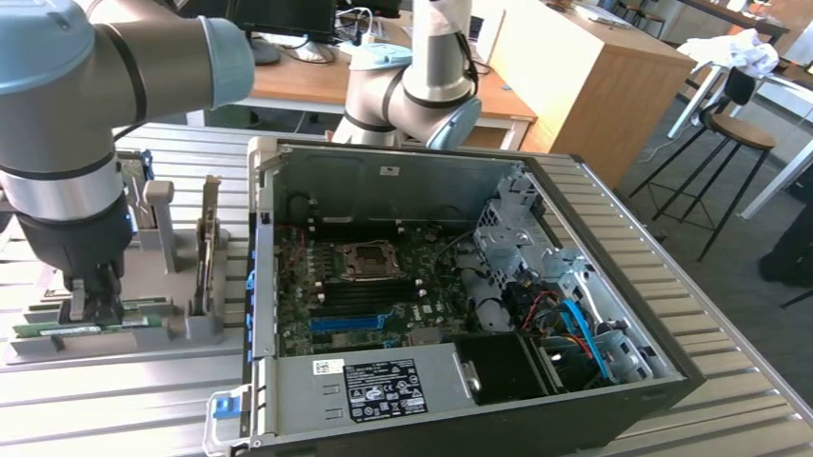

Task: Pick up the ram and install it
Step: 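Pick up the ram and move it above insertion slot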

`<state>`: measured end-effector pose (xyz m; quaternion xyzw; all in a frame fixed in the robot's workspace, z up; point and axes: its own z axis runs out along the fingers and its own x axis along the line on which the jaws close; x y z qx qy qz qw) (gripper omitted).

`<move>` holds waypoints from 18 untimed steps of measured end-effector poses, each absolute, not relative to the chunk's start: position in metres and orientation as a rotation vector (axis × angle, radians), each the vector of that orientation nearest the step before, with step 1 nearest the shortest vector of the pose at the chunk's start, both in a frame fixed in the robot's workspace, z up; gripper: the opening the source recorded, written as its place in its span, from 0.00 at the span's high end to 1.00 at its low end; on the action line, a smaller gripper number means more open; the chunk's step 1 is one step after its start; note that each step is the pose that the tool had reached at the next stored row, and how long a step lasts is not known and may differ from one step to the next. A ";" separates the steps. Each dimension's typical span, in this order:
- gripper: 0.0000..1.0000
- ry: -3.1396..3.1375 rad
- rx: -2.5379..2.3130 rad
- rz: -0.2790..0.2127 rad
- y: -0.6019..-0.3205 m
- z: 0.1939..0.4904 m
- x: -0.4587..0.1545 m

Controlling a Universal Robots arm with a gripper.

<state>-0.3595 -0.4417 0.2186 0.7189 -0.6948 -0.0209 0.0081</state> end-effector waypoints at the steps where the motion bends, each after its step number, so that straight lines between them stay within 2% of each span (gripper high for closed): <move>1: 0.89 -2.172 2.247 -0.065 -0.442 0.220 -0.360; 18: 0.89 -2.172 2.247 -0.065 -0.442 0.261 -0.359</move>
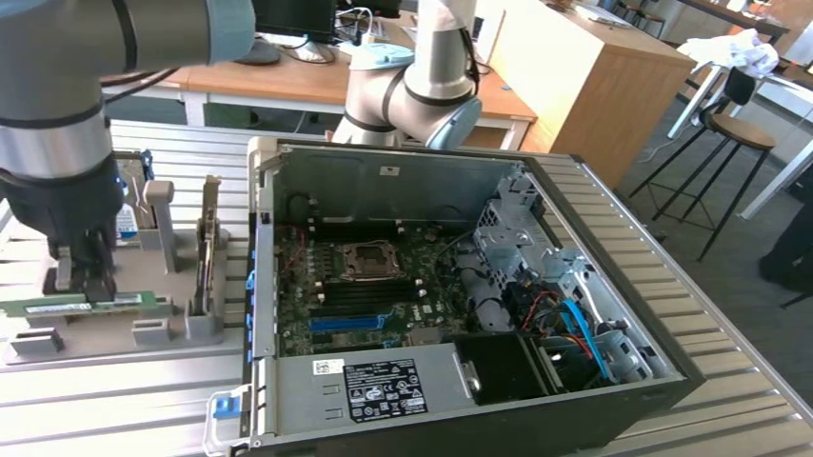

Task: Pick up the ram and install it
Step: 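Pick up the ram and move it above insertion slot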

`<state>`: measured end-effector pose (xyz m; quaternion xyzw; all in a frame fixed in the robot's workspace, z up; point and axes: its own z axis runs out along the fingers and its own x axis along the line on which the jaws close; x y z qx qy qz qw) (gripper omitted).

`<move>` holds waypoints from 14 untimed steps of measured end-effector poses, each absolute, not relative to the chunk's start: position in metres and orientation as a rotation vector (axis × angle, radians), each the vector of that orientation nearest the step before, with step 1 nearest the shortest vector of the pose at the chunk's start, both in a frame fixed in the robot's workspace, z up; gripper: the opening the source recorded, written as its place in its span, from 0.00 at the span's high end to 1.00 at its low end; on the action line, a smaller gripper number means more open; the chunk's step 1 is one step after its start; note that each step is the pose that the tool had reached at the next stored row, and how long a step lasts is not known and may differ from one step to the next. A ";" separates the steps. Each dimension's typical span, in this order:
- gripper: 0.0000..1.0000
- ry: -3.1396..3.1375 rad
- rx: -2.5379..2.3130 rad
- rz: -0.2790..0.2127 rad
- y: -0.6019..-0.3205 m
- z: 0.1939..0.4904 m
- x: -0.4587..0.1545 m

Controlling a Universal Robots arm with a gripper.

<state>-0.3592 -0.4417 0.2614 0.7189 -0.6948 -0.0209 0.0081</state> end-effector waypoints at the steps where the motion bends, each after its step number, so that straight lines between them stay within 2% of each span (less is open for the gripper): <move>1: 0.89 -2.172 2.247 -0.065 -0.442 0.264 -0.359; 14: 0.89 -2.172 2.247 -0.065 -0.442 0.302 -0.358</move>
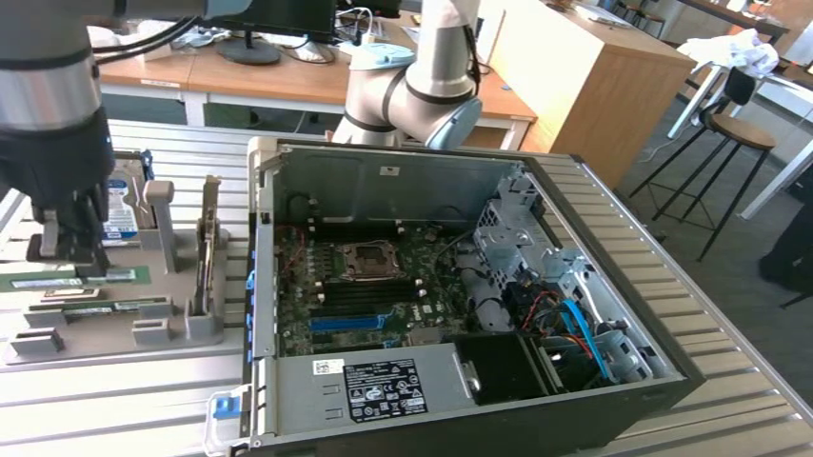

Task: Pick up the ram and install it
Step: 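Pick up the ram and move it above insertion slot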

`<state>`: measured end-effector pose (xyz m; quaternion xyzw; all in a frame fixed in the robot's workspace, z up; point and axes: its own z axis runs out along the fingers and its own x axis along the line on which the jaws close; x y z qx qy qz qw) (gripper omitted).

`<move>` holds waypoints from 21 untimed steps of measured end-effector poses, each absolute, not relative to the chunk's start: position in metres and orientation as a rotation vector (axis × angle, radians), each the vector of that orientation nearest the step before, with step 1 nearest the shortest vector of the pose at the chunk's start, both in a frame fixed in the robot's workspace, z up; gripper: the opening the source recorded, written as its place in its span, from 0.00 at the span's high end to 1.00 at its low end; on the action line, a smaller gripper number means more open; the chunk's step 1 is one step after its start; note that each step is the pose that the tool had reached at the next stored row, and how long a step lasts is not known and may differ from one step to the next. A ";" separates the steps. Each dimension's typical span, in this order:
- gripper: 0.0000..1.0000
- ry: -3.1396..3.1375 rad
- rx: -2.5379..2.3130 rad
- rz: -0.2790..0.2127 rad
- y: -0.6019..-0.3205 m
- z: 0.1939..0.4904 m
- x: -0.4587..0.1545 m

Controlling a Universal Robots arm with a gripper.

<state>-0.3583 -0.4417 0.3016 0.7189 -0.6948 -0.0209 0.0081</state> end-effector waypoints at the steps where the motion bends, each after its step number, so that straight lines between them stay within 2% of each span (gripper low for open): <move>1: 0.89 -2.172 2.247 -0.065 -0.442 0.305 -0.358; 21: 0.89 -2.172 2.247 -0.065 -0.442 0.358 -0.357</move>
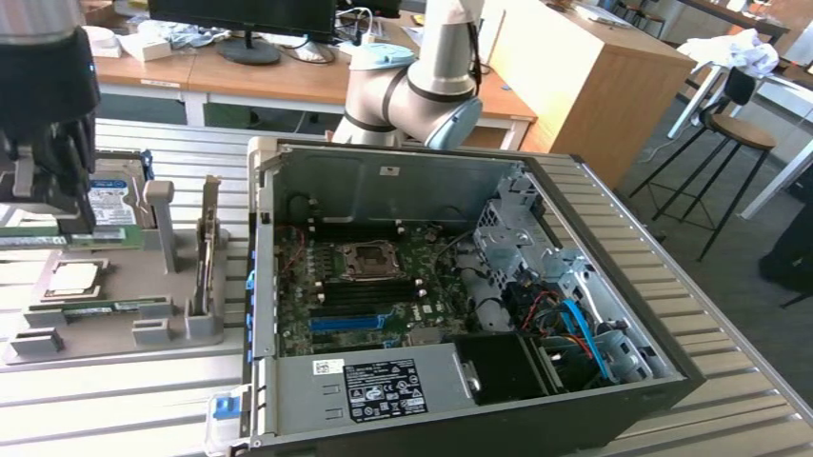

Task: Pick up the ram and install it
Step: 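Pick up the ram and move it above insertion slot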

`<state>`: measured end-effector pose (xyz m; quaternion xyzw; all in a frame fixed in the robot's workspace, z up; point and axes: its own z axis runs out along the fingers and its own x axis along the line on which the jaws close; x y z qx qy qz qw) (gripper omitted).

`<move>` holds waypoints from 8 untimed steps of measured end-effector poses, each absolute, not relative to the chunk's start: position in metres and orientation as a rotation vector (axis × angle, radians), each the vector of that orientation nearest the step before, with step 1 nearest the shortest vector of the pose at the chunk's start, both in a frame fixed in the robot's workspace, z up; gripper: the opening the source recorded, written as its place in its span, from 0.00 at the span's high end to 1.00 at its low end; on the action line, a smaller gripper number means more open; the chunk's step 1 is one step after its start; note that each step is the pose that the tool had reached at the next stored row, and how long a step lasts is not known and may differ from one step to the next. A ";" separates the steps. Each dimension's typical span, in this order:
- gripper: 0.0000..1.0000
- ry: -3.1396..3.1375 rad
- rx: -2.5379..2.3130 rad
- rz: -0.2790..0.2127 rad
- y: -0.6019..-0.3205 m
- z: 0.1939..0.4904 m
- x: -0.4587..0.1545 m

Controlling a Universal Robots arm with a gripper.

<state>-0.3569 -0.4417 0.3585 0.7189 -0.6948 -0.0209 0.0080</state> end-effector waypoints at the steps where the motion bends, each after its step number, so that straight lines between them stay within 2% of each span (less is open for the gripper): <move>1: 0.89 -2.172 2.247 -0.065 -0.442 0.360 -0.357; 8: 0.89 -2.172 2.247 -0.065 -0.442 0.373 -0.357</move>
